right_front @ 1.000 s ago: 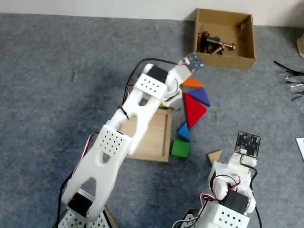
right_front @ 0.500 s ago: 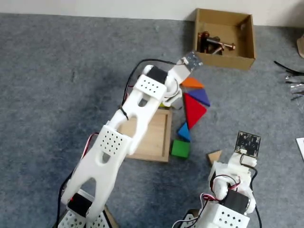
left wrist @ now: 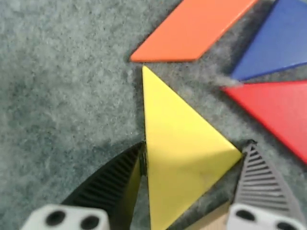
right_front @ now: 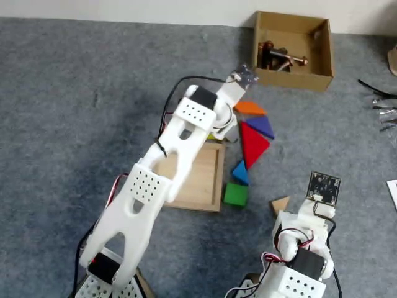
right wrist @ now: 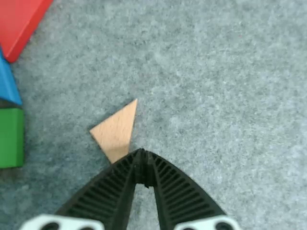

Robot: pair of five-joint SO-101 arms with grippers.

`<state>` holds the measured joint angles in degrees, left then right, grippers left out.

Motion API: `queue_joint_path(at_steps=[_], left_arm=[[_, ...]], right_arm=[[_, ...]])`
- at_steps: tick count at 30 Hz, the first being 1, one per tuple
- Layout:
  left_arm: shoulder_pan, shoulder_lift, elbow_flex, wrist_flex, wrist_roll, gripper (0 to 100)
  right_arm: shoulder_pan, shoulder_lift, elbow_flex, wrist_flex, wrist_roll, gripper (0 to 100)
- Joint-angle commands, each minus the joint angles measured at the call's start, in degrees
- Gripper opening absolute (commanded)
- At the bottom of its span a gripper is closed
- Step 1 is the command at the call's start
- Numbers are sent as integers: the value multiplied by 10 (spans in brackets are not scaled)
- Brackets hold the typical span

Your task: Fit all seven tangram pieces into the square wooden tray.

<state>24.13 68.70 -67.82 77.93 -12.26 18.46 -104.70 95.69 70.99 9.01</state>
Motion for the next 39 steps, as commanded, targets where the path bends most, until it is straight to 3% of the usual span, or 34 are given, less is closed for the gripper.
queue_joint_path(at_steps=[1,20,29,39], left_arm=[[23,3,1,12,4,284],[22,3,1,21,4,283],[22,4,1,18,4,92],[22,4,0,18,4,73]], right_arm=[[7,-3,86,3,-8,5],[7,-3,86,3,-8,5],[7,-3,86,3,-8,5],[7,-3,86,3,-7,5]])
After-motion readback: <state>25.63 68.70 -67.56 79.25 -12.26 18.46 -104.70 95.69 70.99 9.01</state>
